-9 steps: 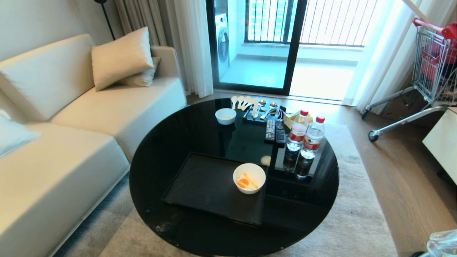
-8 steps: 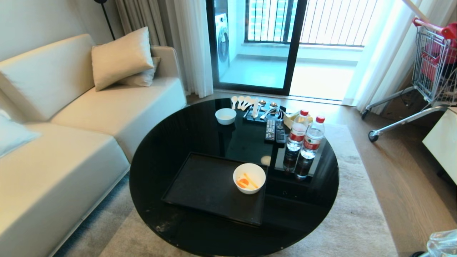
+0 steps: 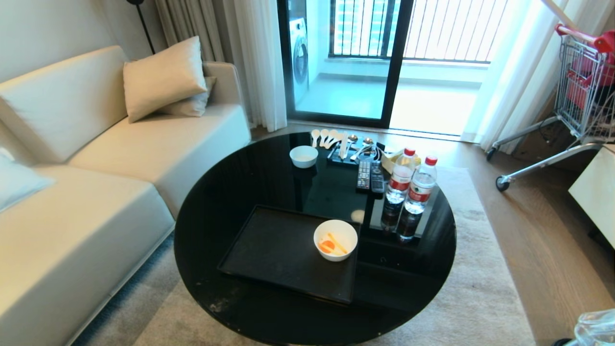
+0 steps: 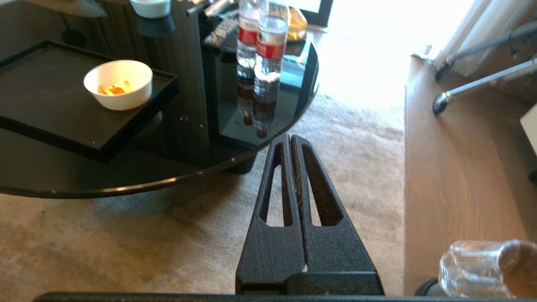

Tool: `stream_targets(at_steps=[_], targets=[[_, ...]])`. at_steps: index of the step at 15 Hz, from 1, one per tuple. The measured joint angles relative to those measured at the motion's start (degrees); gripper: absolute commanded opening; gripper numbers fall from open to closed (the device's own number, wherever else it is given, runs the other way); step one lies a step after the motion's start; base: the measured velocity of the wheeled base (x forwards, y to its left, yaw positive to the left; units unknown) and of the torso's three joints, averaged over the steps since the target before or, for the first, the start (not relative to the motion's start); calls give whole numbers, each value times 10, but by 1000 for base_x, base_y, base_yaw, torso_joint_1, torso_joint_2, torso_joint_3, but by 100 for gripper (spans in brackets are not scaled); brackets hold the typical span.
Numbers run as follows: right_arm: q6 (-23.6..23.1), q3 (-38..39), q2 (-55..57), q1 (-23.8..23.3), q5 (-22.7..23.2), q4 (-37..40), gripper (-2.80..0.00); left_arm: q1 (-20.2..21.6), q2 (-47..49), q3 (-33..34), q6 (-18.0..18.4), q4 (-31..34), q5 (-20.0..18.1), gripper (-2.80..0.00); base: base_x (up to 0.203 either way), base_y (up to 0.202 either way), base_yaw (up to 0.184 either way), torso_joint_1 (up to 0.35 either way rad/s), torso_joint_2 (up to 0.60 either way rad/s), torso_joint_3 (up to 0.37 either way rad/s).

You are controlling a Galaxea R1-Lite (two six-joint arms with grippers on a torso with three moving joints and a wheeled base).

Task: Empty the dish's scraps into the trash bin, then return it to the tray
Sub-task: Pick up the bowl with leftover food

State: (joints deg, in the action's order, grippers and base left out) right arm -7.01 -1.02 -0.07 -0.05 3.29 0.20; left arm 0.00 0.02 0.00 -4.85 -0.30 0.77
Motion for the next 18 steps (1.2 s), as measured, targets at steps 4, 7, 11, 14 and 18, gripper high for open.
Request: stream_targets(at_steps=[4,7,11,14,18], targets=[[-29,-65,31,0,28,18,-280,0,0,0,0,0,0,-280,0,0,0,0,0,0],[-45,-123,114,1,33,1,-280,0,0,0,0,0,0,-280,0,0,0,0,0,0],[-51,-204,264,14,36,-47,-280,0,0,0,0,0,0,-280,0,0,0,0,0,0],[-54,-258,379,27,36,-89,-280,0,0,0,0,0,0,-280,0,0,0,0,0,0],[-55,-298,530,51,44,-167,-280,0,0,0,0,0,0,-280,0,0,0,0,0,0]])
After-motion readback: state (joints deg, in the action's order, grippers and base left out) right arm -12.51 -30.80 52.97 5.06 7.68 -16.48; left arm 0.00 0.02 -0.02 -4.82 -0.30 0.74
